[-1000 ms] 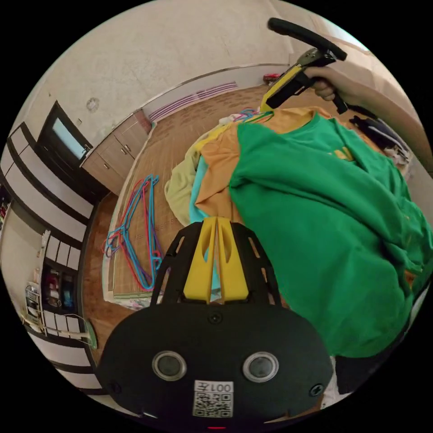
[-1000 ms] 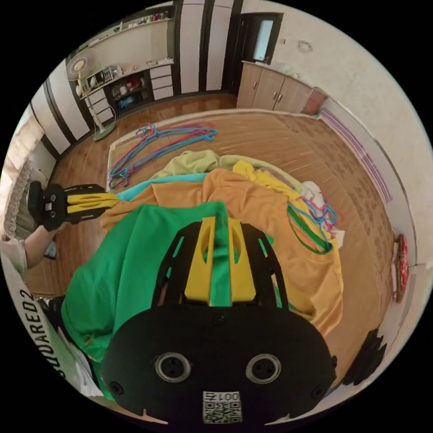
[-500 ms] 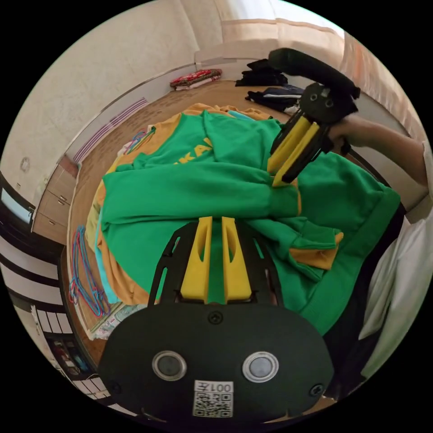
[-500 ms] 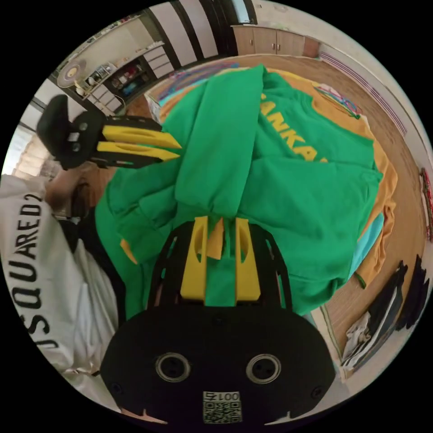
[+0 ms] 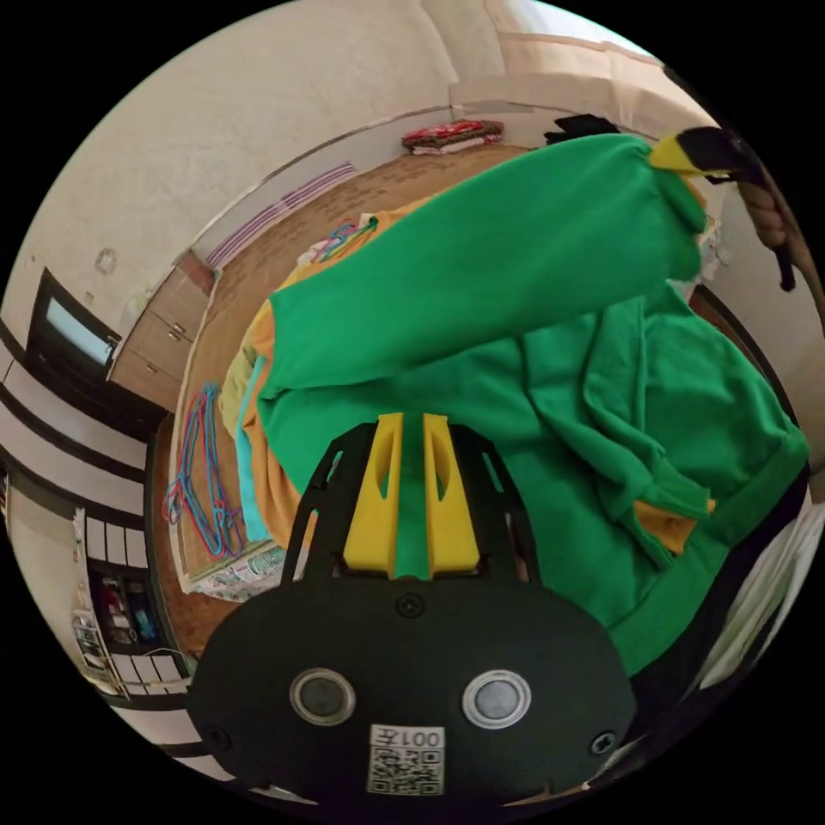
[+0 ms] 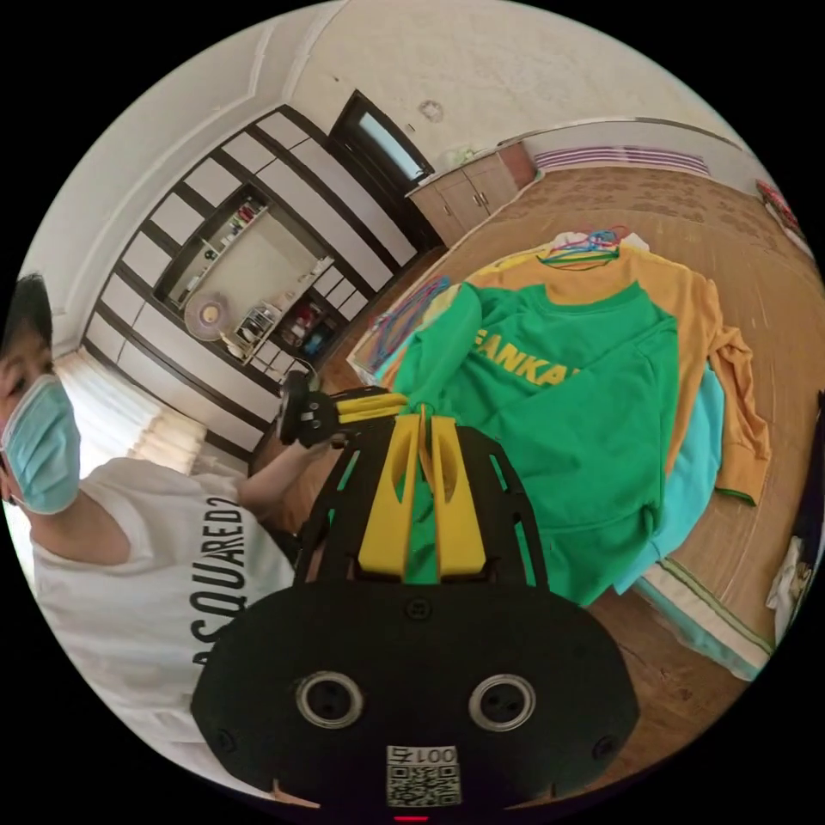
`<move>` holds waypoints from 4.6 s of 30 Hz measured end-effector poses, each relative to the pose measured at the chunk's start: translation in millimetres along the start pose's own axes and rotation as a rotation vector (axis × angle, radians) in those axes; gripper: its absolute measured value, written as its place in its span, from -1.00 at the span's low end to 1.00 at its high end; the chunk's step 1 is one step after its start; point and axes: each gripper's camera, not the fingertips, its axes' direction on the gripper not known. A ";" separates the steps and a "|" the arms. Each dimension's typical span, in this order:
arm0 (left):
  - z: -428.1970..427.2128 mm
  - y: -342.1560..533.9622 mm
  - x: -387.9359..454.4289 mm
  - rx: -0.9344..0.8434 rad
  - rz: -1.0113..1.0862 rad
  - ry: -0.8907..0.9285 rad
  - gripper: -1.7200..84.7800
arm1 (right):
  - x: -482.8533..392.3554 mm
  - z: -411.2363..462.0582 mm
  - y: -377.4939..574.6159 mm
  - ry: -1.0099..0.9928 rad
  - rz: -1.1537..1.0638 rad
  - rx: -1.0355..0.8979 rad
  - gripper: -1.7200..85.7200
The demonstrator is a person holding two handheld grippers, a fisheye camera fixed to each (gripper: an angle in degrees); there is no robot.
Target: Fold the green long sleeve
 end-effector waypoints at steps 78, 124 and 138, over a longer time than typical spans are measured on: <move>132.9 -42.4 -166.9 -0.025 0.113 -0.040 -0.82 | 26.1 195.3 -141.3 0.392 -0.289 -0.127 -0.77; 36.3 22.7 -34.1 0.249 0.370 -0.011 -0.79 | -68.9 282.1 -211.2 0.612 -0.645 -0.451 -0.74; -1.6 1.9 66.8 0.150 0.835 -0.381 -0.98 | -61.2 224.7 8.7 0.498 -0.344 -0.550 -0.89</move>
